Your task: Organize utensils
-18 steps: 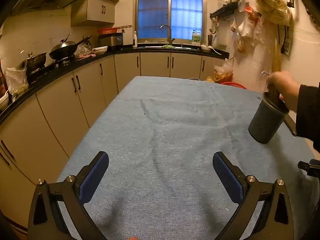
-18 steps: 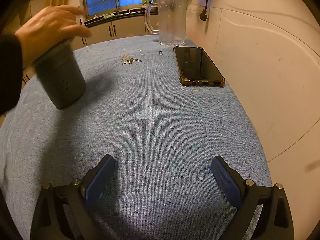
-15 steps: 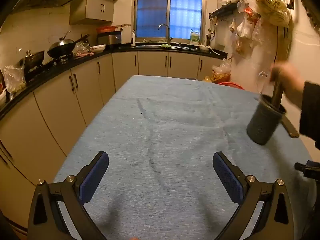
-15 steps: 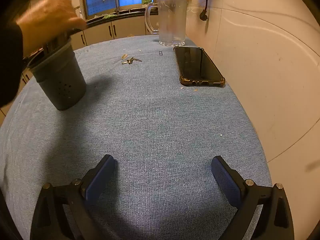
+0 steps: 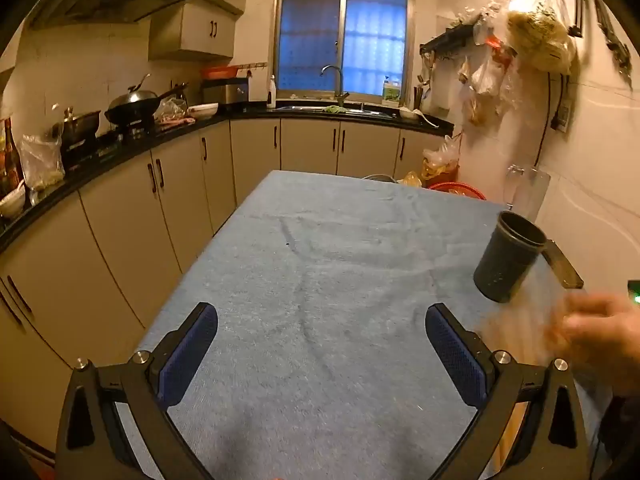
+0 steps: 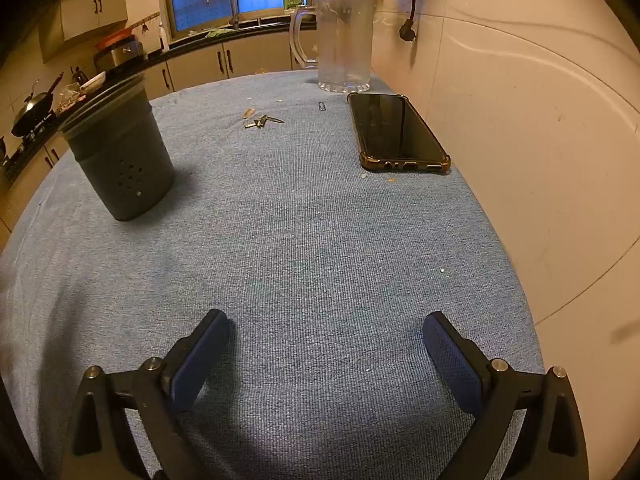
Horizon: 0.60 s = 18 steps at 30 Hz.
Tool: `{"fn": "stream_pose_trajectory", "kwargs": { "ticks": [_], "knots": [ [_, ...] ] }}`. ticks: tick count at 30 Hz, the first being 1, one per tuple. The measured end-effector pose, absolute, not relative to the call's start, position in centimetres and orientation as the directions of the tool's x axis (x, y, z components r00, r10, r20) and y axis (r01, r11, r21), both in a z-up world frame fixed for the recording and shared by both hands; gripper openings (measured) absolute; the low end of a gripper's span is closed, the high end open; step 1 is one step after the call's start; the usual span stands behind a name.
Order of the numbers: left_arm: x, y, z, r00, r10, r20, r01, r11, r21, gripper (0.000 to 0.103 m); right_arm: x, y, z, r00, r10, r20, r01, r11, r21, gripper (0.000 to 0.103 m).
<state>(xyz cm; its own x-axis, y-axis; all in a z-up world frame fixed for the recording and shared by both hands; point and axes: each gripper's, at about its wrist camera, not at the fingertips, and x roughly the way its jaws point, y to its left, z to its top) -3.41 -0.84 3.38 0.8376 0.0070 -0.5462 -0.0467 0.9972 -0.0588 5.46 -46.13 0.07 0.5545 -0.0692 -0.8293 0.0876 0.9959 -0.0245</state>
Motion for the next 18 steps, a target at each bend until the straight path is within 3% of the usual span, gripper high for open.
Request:
{"fn": "stream_pose_trajectory", "kwargs": {
  "ticks": [18],
  "knots": [
    [-3.9,-7.1,3.3,0.81,0.009,-0.586,0.009,1.0,0.028,0.103,5.5,-46.4,-0.1,0.552,-0.068,-0.831,0.09,0.996,-0.021,0.099]
  ]
}}
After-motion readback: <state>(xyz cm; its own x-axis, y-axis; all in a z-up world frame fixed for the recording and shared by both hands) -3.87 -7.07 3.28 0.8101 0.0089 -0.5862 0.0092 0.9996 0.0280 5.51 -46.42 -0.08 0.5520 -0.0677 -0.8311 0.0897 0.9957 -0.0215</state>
